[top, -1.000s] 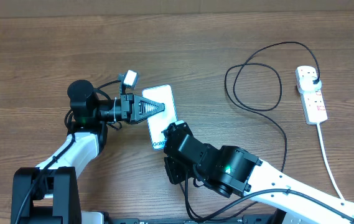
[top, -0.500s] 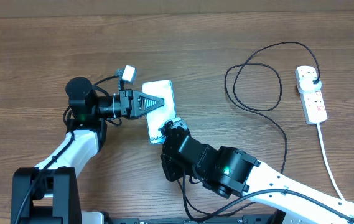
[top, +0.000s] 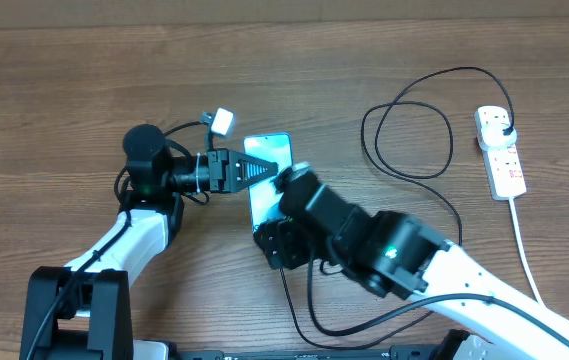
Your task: Plug charger to phone and switch on socket
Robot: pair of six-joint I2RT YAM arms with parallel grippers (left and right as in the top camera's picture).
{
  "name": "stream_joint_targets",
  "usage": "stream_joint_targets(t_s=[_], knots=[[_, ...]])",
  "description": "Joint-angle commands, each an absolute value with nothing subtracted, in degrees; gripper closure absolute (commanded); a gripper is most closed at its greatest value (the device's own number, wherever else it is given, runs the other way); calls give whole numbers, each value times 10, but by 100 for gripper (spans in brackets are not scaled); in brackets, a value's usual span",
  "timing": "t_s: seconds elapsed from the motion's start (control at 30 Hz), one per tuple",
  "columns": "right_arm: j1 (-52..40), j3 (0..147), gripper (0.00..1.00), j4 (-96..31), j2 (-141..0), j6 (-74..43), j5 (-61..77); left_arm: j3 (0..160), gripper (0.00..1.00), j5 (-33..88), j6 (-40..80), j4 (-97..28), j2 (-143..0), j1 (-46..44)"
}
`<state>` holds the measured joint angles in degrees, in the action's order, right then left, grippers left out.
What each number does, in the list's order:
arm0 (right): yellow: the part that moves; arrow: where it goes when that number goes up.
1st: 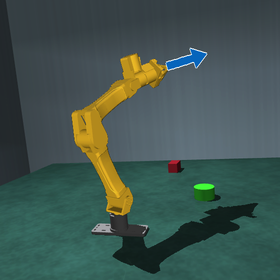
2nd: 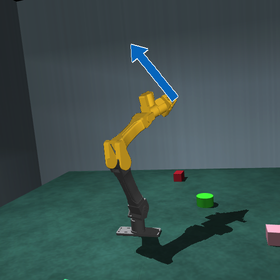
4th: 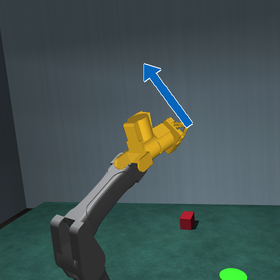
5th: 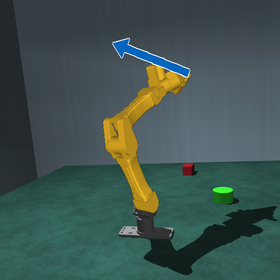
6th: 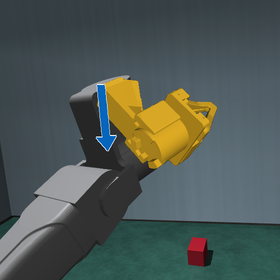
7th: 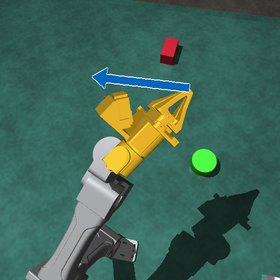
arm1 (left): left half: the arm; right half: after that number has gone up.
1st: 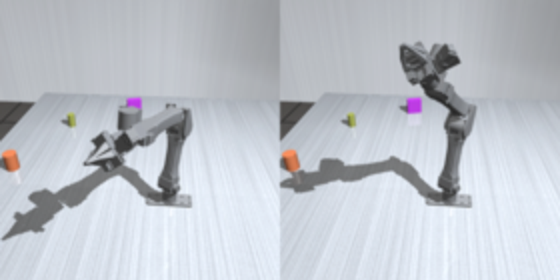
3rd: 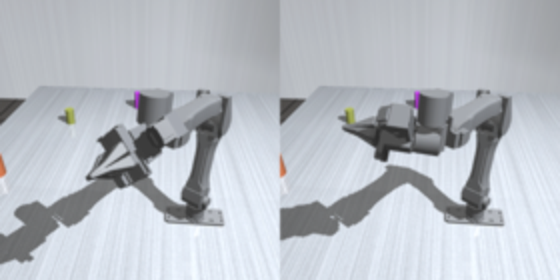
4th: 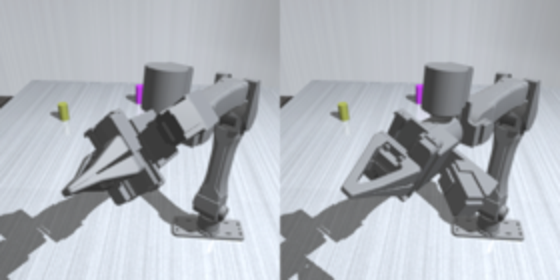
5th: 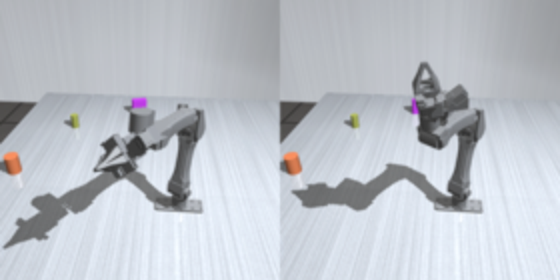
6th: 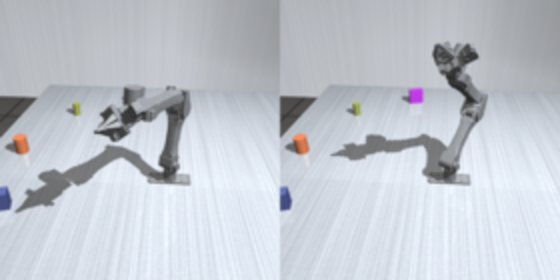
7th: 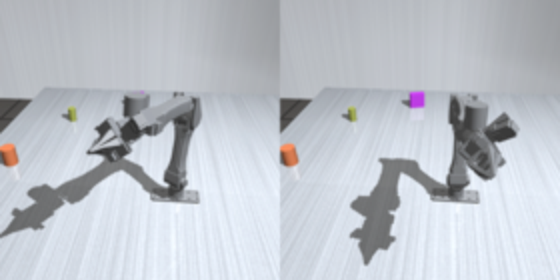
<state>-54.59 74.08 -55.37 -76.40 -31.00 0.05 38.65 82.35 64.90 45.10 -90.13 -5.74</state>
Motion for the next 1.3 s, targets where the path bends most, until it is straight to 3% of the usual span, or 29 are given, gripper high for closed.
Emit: stream_joint_targets(t_s=[0.0, 0.07, 0.2, 0.27, 0.5, 0.7, 0.8, 0.93, 1.07, 1.17, 1.27], knots=[[-539, 805, 13, -603, -721, -299, -53, 385, 96, 807, 698, 475, -896, -78], [-539, 835, 0, -653, -695, -299, -88, 390, 96, 780, 733, 525, -896, -99], [-539, 847, 0, -696, -635, -301, -144, 432, 96, 745, 721, 533, -898, -137], [-539, 847, 0, -710, -606, -308, -168, 474, 96, 744, 672, 473, -905, -146], [-539, 847, 0, -741, -529, -343, -201, 654, 96, 722, 369, 51, -992, -137], [-539, 847, 0, -765, -519, -345, -202, 781, 96, 496, 129, -338, -1077, -127], [-539, 847, 0, -764, -519, -346, -208, 817, 96, 482, 8, -456, -1107, -126], [-539, 847, 0, -746, -521, -355, -210, 821, 96, 473, -73, -501, -1135, -121], [-539, 847, 0, -705, -522, -447, -209, 821, 96, 448, -77, -496, -1168, -114], [-539, 847, 0, -648, -522, -547, -193, 821, 96, 446, -77, -494, -1189, -109], [-539, 847, 0, -552, -522, -572, -141, 821, 96, 440, -77, -491, -1208, -108]])
